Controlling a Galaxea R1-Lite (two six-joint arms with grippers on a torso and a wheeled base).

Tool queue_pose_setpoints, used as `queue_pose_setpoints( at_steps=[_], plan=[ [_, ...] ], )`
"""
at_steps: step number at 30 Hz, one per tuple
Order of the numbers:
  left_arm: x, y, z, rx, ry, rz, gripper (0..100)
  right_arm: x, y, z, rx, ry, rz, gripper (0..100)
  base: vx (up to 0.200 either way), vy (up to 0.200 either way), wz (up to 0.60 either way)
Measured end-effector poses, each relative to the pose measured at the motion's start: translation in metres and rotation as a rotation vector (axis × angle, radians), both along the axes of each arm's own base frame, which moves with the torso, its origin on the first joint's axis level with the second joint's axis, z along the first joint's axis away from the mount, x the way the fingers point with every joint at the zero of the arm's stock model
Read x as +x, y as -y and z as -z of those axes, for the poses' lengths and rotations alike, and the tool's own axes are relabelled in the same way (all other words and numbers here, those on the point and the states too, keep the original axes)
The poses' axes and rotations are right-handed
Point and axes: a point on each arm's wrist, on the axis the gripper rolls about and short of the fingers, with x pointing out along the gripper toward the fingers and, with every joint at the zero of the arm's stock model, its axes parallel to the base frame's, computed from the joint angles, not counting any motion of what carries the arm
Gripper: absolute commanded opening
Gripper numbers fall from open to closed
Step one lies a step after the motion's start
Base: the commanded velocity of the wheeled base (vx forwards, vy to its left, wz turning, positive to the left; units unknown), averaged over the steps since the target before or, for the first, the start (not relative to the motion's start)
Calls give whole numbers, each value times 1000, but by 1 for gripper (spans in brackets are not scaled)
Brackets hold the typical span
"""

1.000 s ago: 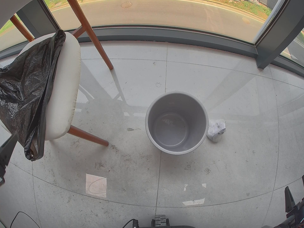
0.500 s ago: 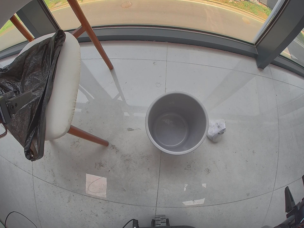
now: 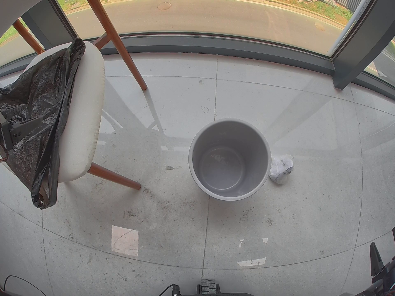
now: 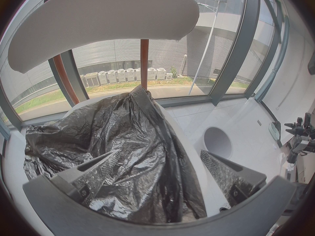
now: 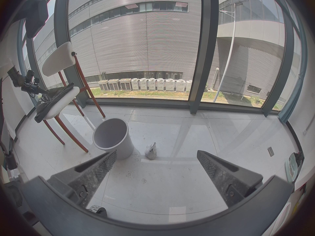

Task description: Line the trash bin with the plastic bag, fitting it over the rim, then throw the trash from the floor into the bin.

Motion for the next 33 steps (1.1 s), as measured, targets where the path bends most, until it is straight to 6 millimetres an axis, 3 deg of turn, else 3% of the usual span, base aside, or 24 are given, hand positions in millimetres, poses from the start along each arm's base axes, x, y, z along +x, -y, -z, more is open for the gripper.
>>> queue_pose_setpoints(
  at_steps=[7, 17, 25, 33],
  plan=[
    [11, 1, 14, -20, -59, -64, 100, 0, 0, 0, -3, 0, -1, 100, 0, 0, 0],
    [23, 27, -5, -139, -93, -232, 100, 0, 0, 0, -10, -1, -2, 100, 0, 0, 0],
    [24, 42, -11, -149, -135, -218, 100, 0, 0, 0, -13, -1, -2, 100, 0, 0, 0],
    [39, 60, -8, -124, -150, -143, 100, 0, 0, 0, -15, -1, -2, 100, 0, 0, 0]
  ],
)
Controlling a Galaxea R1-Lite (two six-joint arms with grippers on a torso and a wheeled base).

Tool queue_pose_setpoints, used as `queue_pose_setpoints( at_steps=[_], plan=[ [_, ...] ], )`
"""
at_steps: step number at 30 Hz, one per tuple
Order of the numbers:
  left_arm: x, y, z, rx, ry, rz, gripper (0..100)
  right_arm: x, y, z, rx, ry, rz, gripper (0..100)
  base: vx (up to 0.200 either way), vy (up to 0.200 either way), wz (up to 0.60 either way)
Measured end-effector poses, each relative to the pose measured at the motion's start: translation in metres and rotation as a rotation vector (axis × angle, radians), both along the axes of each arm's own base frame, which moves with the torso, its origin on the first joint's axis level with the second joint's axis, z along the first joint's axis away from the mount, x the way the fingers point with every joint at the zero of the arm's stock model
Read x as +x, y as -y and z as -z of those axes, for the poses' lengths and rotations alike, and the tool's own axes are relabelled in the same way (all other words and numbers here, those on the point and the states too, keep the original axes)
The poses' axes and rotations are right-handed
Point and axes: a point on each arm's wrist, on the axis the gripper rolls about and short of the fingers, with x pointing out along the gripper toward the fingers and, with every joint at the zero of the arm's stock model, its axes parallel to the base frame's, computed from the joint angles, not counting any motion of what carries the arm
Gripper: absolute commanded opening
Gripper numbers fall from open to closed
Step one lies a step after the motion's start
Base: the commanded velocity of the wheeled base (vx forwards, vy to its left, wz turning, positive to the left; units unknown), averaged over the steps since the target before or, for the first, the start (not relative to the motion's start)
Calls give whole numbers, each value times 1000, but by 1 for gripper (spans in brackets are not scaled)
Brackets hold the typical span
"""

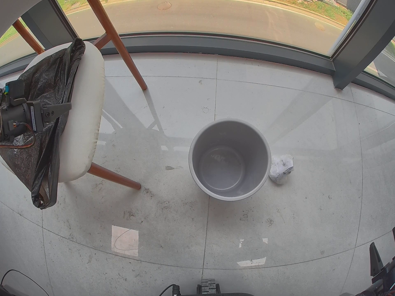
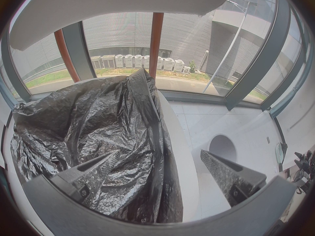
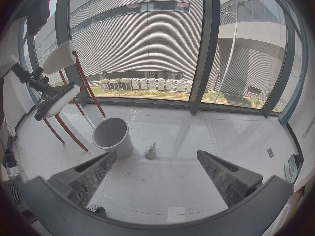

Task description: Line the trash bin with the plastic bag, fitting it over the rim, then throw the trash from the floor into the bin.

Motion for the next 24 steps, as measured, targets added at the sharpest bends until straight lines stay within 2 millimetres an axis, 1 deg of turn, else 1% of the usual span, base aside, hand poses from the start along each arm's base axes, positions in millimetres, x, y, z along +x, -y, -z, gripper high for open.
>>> queue_pose_setpoints(
  at_steps=[8, 13, 14, 24],
  plan=[
    [21, 1, -3, 27, 57, 8, 100, 0, 0, 0, -1, 0, 1, 100, 0, 0, 0],
    [35, 0, 3, 30, 61, -6, 100, 0, 0, 0, -1, 0, 1, 100, 0, 0, 0],
    [37, 0, 5, 30, 56, -5, 0, 0, 0, 0, -1, 0, 1, 100, 0, 0, 0],
    [43, 4, 10, 27, 35, 8, 0, 0, 0, 0, -1, 0, 0, 100, 0, 0, 0]
  ],
)
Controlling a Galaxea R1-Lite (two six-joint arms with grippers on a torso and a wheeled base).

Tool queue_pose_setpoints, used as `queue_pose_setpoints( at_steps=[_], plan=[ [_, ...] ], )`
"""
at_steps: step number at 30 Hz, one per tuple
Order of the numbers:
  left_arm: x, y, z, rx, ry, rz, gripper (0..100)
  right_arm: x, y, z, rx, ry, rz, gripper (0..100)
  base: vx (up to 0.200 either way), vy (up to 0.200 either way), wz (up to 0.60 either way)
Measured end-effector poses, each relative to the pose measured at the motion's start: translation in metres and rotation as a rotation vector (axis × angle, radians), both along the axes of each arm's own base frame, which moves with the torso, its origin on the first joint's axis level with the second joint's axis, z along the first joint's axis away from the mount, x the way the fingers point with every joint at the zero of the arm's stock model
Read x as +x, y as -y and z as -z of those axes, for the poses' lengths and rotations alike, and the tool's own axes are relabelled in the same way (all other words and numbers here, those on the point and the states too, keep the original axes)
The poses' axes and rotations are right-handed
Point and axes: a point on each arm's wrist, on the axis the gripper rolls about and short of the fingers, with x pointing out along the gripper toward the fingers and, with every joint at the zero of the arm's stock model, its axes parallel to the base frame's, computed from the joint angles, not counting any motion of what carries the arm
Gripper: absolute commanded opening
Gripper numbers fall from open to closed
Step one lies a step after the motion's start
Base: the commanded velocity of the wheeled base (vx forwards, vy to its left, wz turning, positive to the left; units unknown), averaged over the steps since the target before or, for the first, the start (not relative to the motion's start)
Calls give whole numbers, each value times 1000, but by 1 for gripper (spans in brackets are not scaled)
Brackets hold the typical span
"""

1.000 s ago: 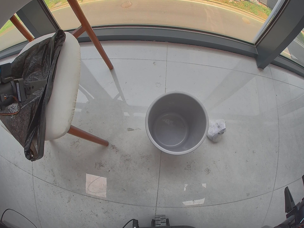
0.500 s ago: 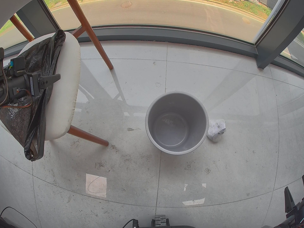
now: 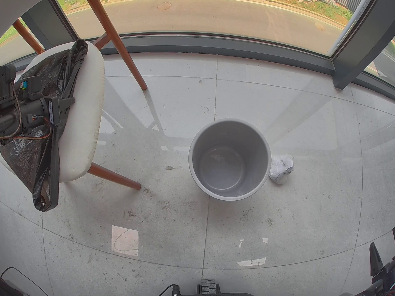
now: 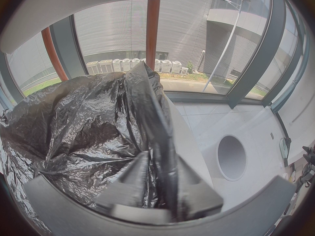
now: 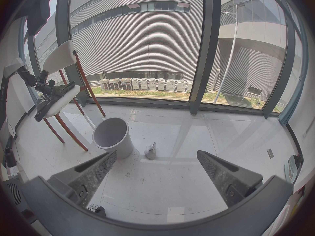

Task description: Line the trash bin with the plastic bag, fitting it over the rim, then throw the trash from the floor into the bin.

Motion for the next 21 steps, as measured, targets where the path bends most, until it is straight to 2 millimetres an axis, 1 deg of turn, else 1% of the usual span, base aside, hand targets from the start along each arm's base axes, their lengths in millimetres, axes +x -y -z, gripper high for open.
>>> queue_pose_setpoints(
  at_steps=[9, 15, 18, 21],
  plan=[
    [-4, 0, -1, -20, -7, -3, 0, 0, 0, 0, 0, 0, 0, 100, 0, 0, 0],
    [-12, -1, -9, -99, 4, -8, 0, 0, 0, 0, 1, 0, -1, 100, 0, 0, 0],
    [-15, -2, -13, -157, 4, 25, 0, 0, 0, 0, 3, 0, 0, 100, 0, 0, 0],
    [-17, -7, -16, -216, 0, 110, 0, 0, 0, 0, 6, 0, 0, 100, 0, 0, 0]
  ],
)
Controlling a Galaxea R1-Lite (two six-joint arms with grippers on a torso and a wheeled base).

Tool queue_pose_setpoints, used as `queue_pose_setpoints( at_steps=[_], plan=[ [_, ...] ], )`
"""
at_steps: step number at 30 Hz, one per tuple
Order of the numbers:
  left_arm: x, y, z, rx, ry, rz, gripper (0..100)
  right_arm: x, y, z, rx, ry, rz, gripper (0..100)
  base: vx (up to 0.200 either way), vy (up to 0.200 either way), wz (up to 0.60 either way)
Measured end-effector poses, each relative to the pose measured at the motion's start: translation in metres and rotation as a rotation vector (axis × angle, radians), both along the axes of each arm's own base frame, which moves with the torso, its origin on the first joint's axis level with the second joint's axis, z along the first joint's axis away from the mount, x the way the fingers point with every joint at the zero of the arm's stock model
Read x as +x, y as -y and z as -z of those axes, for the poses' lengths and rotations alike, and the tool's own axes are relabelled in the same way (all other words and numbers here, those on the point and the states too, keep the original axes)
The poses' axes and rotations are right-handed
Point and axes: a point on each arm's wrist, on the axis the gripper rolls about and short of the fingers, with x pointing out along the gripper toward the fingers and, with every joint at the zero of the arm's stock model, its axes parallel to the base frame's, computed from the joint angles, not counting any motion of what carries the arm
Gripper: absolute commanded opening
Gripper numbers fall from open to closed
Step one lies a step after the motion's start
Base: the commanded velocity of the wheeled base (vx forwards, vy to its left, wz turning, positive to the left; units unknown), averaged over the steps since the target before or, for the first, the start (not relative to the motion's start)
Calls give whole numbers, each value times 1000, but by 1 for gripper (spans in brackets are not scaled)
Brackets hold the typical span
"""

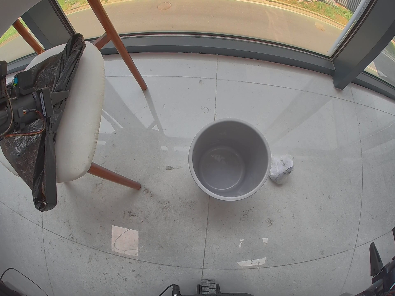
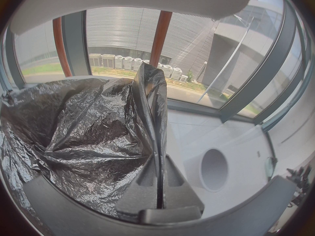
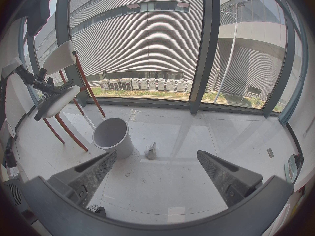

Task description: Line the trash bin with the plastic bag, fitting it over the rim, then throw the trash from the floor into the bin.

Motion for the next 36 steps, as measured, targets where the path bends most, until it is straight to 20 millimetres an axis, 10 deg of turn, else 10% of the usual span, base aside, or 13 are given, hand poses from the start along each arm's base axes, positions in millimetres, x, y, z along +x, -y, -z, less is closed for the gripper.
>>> queue_pose_setpoints(
  at_steps=[20, 36],
  plan=[
    [-32, 5, -34, -470, -246, 674, 0, 0, 0, 0, 6, 0, 2, 100, 0, -50, 0],
    [-16, 77, -29, -424, -324, 1017, 0, 0, 0, 0, 4, 0, 1, 100, 0, -200, 0]
  ],
)
